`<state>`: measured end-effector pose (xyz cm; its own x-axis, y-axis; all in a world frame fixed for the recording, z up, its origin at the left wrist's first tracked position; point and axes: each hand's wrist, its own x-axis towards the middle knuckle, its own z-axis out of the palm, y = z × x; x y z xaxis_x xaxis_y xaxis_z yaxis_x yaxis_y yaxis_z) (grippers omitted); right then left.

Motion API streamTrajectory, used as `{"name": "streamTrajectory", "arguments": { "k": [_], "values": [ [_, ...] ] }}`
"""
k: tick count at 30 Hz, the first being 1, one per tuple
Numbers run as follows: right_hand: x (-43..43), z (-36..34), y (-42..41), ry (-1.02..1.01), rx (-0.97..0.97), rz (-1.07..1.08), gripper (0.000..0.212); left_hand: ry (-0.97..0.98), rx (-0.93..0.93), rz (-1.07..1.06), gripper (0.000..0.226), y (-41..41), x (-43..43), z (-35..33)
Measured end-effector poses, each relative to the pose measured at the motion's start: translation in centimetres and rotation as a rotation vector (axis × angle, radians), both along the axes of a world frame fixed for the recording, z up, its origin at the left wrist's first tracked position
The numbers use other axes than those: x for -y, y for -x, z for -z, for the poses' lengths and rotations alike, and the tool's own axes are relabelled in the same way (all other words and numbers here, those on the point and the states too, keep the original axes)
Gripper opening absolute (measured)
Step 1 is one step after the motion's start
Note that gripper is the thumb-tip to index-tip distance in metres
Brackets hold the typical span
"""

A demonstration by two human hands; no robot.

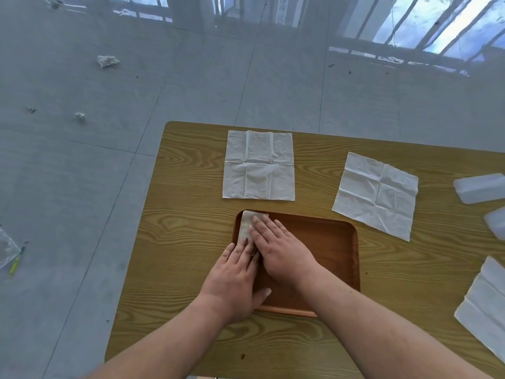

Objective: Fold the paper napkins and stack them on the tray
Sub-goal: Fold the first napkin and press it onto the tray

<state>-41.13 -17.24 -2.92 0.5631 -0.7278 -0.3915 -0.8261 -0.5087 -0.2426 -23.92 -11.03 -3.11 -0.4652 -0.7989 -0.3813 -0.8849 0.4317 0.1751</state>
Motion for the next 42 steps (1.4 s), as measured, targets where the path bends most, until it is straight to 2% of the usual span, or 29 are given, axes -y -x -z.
{"name": "streamTrajectory", "arguments": {
  "k": [29, 37, 42],
  "values": [
    [1.4, -0.8, -2.4, 0.028, -0.037, -0.044, 0.061, -0.055, 0.025, 0.003, 0.093, -0.5, -1.0, -0.7],
    [0.6, -0.5, -0.2, 0.035, -0.012, 0.024, 0.064, -0.055, 0.009, -0.023, 0.093, -0.6, -1.2, -0.2],
    [1.1, -0.2, 1.2, 0.016, -0.031, -0.061, 0.067, -0.063, 0.027, -0.03, 0.094, -0.6, -1.5, -0.1]
  ]
}}
